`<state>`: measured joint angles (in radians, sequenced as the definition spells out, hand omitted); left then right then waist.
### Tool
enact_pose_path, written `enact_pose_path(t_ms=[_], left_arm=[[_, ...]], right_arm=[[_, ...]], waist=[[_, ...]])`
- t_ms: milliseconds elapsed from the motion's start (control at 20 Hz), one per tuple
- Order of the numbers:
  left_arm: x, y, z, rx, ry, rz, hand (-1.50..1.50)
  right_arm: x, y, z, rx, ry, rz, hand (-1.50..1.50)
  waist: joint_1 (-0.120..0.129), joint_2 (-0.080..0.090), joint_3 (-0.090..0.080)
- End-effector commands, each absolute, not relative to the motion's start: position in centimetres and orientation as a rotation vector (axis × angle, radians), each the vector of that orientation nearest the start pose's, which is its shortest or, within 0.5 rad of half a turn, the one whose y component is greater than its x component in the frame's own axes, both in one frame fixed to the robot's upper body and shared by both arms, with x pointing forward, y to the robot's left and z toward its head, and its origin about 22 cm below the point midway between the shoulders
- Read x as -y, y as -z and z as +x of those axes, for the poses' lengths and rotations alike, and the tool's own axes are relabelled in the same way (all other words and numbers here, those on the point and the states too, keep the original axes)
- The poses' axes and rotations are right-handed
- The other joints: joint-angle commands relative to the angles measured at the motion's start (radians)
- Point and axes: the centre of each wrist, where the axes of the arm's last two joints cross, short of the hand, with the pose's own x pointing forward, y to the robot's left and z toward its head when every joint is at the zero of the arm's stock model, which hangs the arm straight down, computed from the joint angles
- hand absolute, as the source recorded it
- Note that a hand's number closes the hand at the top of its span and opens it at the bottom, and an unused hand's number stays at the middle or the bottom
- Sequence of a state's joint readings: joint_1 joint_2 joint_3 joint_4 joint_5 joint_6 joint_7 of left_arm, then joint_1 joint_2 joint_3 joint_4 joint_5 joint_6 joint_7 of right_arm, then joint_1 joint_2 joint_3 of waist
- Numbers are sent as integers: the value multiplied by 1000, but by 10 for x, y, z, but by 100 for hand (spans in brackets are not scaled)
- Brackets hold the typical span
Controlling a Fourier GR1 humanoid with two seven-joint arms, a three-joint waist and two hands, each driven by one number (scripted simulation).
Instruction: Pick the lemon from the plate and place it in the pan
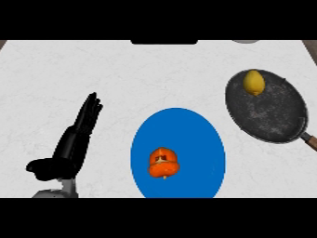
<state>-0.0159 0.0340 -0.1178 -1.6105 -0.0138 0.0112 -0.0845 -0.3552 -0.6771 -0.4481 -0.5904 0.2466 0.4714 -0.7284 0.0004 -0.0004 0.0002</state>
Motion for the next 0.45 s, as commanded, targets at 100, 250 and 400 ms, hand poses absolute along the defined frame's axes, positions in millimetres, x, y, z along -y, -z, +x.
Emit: enact_pose_path(t_ms=[100, 250, 400], left_arm=[[-212, -9, 238, 1703, 134, -65, 0], [-199, -12, 248, 1703, 133, -69, 0], [-207, 20, 245, 1701, 131, -41, 0]], right_arm=[[523, -22, 247, 1712, -400, -214, -150], [524, -29, 246, 1741, -434, -261, -150], [503, -26, 263, 1748, -484, -310, -150]], waist=[[3, 0, 0], [0, 0, 0], [-2, 1, -1]])
